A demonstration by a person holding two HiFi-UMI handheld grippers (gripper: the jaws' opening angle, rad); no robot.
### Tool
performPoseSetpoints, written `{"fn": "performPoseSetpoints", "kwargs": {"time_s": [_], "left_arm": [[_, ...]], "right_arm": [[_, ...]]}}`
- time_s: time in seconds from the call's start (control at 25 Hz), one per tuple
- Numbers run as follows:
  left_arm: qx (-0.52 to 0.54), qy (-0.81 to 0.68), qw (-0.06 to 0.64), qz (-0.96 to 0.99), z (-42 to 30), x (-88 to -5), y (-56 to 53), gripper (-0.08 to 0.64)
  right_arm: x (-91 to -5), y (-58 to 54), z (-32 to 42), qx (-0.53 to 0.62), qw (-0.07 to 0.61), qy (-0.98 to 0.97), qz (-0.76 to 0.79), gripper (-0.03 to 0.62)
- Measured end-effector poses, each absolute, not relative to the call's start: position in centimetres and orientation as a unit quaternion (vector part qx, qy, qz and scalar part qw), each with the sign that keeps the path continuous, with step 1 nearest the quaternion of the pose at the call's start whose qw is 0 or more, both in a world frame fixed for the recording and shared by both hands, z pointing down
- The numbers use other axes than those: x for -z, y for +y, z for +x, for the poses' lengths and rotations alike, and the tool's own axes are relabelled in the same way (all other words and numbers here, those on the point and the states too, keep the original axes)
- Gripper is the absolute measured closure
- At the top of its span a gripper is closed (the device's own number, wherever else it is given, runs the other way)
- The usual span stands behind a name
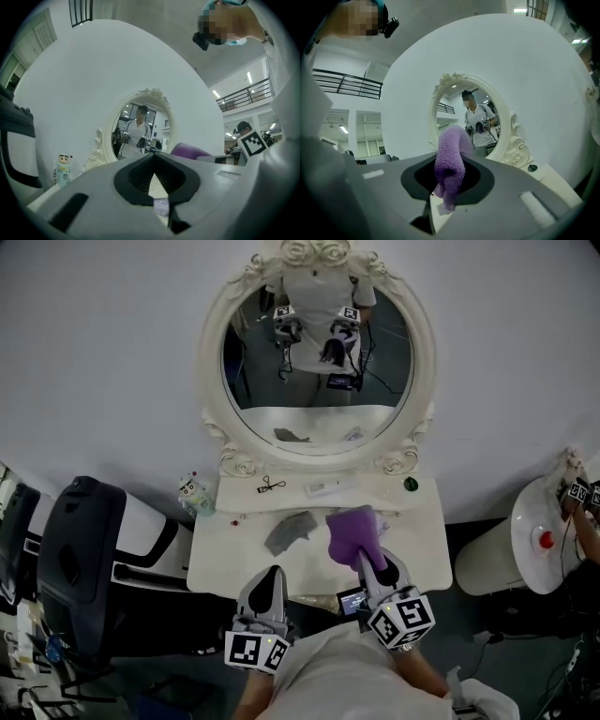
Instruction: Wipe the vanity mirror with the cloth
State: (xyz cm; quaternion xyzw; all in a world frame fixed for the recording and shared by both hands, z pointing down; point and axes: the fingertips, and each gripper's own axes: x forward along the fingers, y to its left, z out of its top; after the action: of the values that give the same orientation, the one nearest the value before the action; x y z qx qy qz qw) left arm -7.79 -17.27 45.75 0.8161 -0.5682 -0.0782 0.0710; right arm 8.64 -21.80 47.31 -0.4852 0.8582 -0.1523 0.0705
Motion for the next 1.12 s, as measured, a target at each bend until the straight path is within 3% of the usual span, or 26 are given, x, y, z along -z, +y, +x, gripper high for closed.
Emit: {"fn": "performPoseSetpoints", "kwargs": {"time_s": [0.52,1.12], "left_arm": [[0.074,-0.554,0.057,0.827,-8.5,-44.2,-25.9,0.560],[0.069,-0.460,0.040,0.884,-14.4,-39.4,-36.1,0.560]], "right_arm": [[-46.8,-28.3,10.6,0.143,0.065,0.837,-0.524,0.529],[-40.7,-35.6,4.3,0.106,0.070,0.801,-0.584,0.529]]}}
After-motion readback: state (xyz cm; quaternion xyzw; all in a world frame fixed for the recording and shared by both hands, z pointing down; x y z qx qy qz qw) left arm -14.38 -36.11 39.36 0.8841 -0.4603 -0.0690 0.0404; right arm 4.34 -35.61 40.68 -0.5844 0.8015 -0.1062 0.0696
